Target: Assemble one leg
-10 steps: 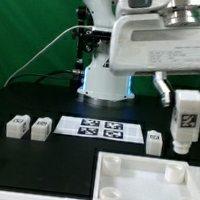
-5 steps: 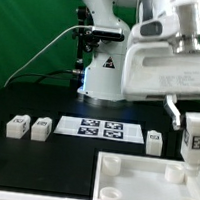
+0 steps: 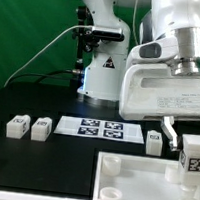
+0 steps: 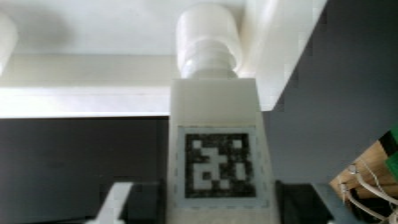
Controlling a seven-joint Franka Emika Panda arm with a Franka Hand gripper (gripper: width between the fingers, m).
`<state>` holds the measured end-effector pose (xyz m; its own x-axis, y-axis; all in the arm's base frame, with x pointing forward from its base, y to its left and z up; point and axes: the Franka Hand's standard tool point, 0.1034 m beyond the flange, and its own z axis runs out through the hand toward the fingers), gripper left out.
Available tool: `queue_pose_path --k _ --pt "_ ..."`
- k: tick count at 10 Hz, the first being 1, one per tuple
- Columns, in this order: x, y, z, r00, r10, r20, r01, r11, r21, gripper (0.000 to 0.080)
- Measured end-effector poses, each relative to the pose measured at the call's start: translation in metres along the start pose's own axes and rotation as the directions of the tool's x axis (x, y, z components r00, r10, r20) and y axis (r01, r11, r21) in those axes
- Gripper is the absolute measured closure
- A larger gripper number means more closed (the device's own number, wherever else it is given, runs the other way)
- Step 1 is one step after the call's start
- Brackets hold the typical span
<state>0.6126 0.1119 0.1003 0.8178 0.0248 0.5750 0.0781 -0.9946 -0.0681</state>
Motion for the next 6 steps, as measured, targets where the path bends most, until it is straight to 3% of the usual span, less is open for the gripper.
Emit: queue_pose_path --k 3,6 --pt "0.004 -0.001 0.006 1.0 0.001 -0.004 -0.001 1.0 0.002 0.0508" --pt "-0.004 -0.002 0.013 1.0 -0.002 0.004 0.002 1.0 0.001 0.0508"
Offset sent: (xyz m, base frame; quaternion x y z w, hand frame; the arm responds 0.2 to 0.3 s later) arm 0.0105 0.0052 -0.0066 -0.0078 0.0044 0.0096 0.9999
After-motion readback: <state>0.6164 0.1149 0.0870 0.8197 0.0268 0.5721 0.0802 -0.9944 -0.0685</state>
